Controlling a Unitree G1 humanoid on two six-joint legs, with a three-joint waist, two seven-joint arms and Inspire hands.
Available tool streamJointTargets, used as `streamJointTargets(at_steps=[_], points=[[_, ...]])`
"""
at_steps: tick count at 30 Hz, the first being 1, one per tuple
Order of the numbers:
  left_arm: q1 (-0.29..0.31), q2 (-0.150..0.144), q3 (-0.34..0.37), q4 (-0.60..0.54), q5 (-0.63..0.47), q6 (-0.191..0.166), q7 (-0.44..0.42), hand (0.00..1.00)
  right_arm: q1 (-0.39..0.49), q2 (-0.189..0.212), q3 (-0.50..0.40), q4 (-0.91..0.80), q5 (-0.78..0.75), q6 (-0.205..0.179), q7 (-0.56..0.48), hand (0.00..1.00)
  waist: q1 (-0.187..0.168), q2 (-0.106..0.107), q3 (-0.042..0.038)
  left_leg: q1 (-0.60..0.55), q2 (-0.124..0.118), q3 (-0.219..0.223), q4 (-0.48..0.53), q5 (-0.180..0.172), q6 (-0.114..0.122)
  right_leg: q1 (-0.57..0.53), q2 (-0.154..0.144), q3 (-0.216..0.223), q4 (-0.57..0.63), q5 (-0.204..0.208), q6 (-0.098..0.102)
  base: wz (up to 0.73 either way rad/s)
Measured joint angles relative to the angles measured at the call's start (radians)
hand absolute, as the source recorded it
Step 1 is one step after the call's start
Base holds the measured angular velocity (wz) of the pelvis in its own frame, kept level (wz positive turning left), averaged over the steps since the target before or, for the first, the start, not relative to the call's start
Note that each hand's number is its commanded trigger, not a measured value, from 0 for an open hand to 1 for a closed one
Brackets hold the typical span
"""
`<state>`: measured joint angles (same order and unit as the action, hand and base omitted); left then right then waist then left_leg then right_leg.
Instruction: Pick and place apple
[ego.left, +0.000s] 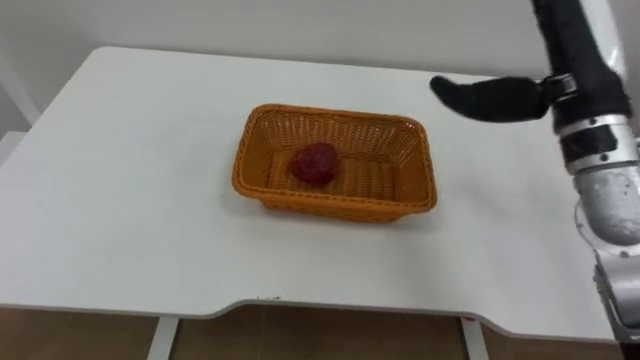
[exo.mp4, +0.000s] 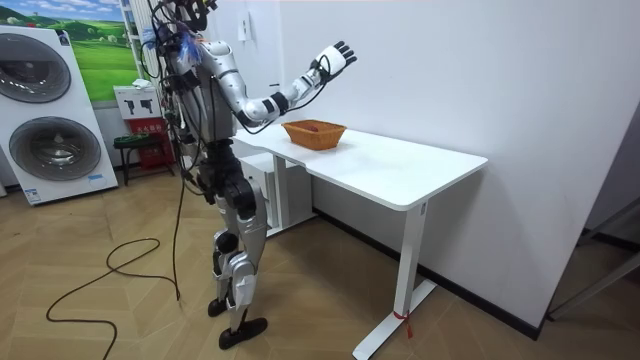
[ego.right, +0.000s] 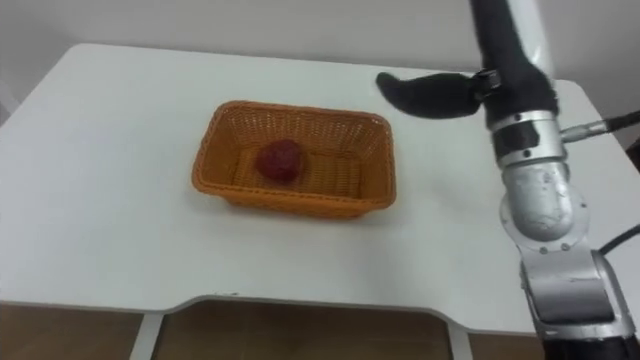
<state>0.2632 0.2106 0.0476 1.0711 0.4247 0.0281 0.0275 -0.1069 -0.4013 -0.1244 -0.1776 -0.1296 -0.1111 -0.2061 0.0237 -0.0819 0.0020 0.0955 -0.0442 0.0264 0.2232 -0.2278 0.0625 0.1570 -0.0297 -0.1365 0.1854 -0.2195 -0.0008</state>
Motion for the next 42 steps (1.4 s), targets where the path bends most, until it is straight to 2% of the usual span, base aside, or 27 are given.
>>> streamJointTargets(at_steps=[4,6,9,12,13,16,17,19,21,22,25,27,28,29,31,35,37,39,42], points=[[0.027,-0.001,0.078,0.006,0.001,-0.012,0.023,0.00,0.052,0.000,-0.141,0.000,-0.005,-0.006,-0.126,0.00,-0.022,0.002,-0.0046,0.001,0.001,0.004,-0.007,0.000,0.000,-0.005,0.003,0.013,0.000,0.000,0.000,-0.09],[0.042,-0.002,0.105,0.009,-0.001,-0.012,0.052,0.00,0.098,0.000,-0.226,0.024,0.006,-0.022,-0.242,0.00,-0.048,0.006,-0.0133,0.009,0.002,0.008,-0.018,0.000,0.000,0.000,0.003,0.011,0.000,0.000,0.000,-0.02],[0.052,-0.008,0.105,0.008,-0.001,-0.011,0.060,0.00,0.145,0.000,-0.287,0.066,0.019,-0.023,-0.350,0.00,-0.060,0.009,-0.0136,0.021,0.004,0.019,-0.024,0.000,0.000,0.001,0.004,0.024,0.000,0.000,0.000,-0.16],[0.060,-0.010,0.108,0.007,-0.001,-0.010,0.070,0.00,0.205,0.001,-0.346,0.142,0.032,-0.024,-0.458,0.00,-0.085,0.011,-0.0105,0.020,0.005,0.026,-0.023,0.000,0.000,0.000,0.006,0.033,0.001,0.000,0.000,-0.07],[0.061,-0.009,0.108,0.007,-0.003,-0.004,0.076,0.00,0.232,0.001,-0.365,0.189,0.048,-0.024,-0.496,0.00,-0.102,0.009,-0.0107,0.020,0.006,0.026,-0.023,0.000,0.000,-0.001,0.006,0.037,0.003,0.000,0.000,0.00],[0.060,-0.009,0.113,0.006,-0.020,0.001,0.092,0.00,0.276,0.006,-0.407,0.382,0.155,-0.022,-0.579,0.00,-0.110,0.006,-0.0082,0.019,0.007,0.029,-0.025,-0.001,0.000,-0.001,0.009,0.049,0.002,0.002,0.001,-0.04],[0.062,-0.010,0.114,0.003,-0.021,0.003,0.103,0.00,0.306,0.015,-0.410,0.458,0.211,-0.016,-0.608,0.00,-0.106,0.004,-0.0113,0.019,0.007,0.029,-0.026,-0.002,0.000,-0.002,0.009,0.050,0.003,0.001,0.001,-0.06],[0.062,-0.015,0.122,0.001,-0.023,0.012,0.117,0.00,0.343,0.034,-0.410,0.555,0.290,-0.006,-0.630,0.00,-0.106,0.007,-0.0124,0.019,0.010,0.037,-0.026,-0.003,0.000,-0.009,0.010,0.052,0.003,0.002,0.000,-0.08],[0.068,-0.020,0.154,-0.018,-0.022,0.022,0.119,0.00,0.371,0.060,-0.410,0.669,0.374,0.004,-0.631,0.00,-0.109,0.008,-0.0132,0.018,0.013,0.042,-0.024,-0.003,-0.002,-0.010,0.013,0.054,0.002,0.004,-0.002,-0.03],[0.069,-0.021,0.166,-0.022,-0.022,0.025,0.120,0.00,0.382,0.081,-0.409,0.759,0.420,0.006,-0.631,0.00,-0.109,0.014,-0.0110,0.016,0.014,0.042,-0.023,-0.004,-0.003,-0.011,0.014,0.055,0.003,0.004,-0.003,0.00],[0.070,-0.034,0.166,-0.023,-0.026,0.038,0.118,0.00,0.398,0.135,-0.405,0.965,0.531,0.025,-0.618,0.00,-0.109,0.025,-0.0122,0.016,0.014,0.043,-0.023,-0.004,-0.003,-0.010,0.014,0.054,0.000,0.004,-0.003,-0.01],[0.070,-0.045,0.166,-0.048,-0.028,0.041,0.117,0.00,0.403,0.162,-0.358,1.130,0.634,0.047,-0.581,0.00,-0.109,0.029,-0.0105,0.013,0.013,0.043,-0.022,-0.004,-0.003,-0.008,0.014,0.058,0.000,0.003,-0.003,0.00],[0.073,-0.047,0.166,-0.049,-0.028,0.041,0.117,0.00,0.403,0.171,-0.353,1.162,0.655,0.051,-0.568,0.00,-0.109,0.030,-0.0107,0.014,0.013,0.042,-0.022,-0.004,-0.003,-0.008,0.015,0.060,0.000,0.003,-0.003,0.00],[0.065,-0.050,0.167,-0.039,-0.025,0.042,0.117,0.00,0.403,0.187,-0.329,1.227,0.681,0.057,-0.534,0.00,-0.108,0.036,-0.0069,0.017,0.013,0.042,-0.022,-0.004,-0.003,-0.012,0.015,0.061,0.000,0.003,-0.003,-0.05],[0.051,-0.054,0.169,-0.011,-0.021,0.051,0.115,0.00,0.399,0.212,-0.316,1.305,0.689,0.071,-0.472,0.00,-0.104,0.035,-0.0077,0.018,0.013,0.044,-0.024,-0.004,-0.003,-0.013,0.015,0.065,0.000,0.003,-0.004,-0.06],[0.048,-0.056,0.170,-0.014,-0.018,0.056,0.095,0.00,0.393,0.228,-0.226,1.388,0.607,0.124,-0.320,0.00,-0.101,0.036,-0.0065,0.019,0.012,0.052,-0.026,-0.004,-0.003,-0.016,0.014,0.068,-0.001,0.003,-0.003,-0.06],[0.048,-0.056,0.166,-0.013,-0.015,0.060,0.090,0.00,0.390,0.226,-0.166,1.413,0.527,0.130,-0.249,0.00,-0.099,0.036,-0.0063,0.020,0.012,0.051,-0.025,-0.004,-0.003,-0.015,0.014,0.068,-0.002,0.003,-0.003,0.00],[0.043,-0.058,0.155,-0.010,0.001,0.063,0.087,0.00,0.371,0.226,-0.071,1.432,0.391,0.154,-0.165,0.00,-0.079,0.041,-0.0062,0.021,0.013,0.054,-0.024,-0.004,-0.003,-0.018,0.017,0.079,-0.002,0.003,-0.003,-0.06],[0.035,-0.058,0.112,-0.009,-0.001,0.080,0.088,0.00,0.357,0.226,0.021,1.434,0.304,0.178,-0.090,0.00,-0.063,0.051,-0.0061,0.020,0.014,0.054,-0.023,-0.005,-0.003,-0.019,0.017,0.076,-0.001,0.004,-0.003,0.00]])
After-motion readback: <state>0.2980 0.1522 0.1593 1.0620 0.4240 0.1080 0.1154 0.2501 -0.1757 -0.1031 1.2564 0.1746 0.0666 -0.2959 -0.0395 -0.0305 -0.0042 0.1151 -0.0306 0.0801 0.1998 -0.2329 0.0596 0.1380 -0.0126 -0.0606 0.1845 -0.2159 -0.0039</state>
